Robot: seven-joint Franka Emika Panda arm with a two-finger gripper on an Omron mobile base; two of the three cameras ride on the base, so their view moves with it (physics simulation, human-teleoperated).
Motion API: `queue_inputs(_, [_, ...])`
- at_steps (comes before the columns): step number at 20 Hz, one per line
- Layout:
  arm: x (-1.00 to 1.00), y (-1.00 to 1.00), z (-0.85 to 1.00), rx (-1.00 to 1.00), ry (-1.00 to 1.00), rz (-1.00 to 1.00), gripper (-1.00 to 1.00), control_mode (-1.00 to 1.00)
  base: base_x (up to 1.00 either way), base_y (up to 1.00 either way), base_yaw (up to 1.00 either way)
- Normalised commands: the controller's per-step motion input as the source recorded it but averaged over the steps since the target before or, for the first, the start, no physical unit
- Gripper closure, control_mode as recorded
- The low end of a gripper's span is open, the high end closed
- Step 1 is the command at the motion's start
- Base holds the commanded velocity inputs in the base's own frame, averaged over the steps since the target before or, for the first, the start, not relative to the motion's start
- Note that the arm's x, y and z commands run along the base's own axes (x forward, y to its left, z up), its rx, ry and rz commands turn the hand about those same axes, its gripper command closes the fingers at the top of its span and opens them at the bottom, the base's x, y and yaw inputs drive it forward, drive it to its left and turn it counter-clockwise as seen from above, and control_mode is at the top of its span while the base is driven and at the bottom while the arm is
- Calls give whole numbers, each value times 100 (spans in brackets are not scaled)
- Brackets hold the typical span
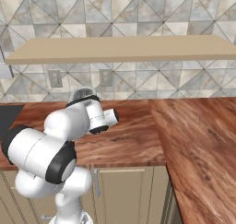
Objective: Place the drinks on the dining counter in a tight cluster.
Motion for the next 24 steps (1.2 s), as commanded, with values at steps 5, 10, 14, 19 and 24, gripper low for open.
queue_inputs(5, [0, 0, 0, 0, 0, 0, 100, -100, 0, 0, 0])
queue_inputs(10, [-26, -1, 6, 2, -12, 0, 100, -100, 0, 0, 0])
queue_inputs(14, [-52, -4, 40, 6, -32, 0, 100, -100, 0, 0, 0])
queue_inputs(19, [-34, -5, 88, 1, -16, 0, 100, -100, 0, 0, 0])
queue_inputs(24, [-2, -2, 79, -6, 18, 0, 100, -100, 0, 0, 0])
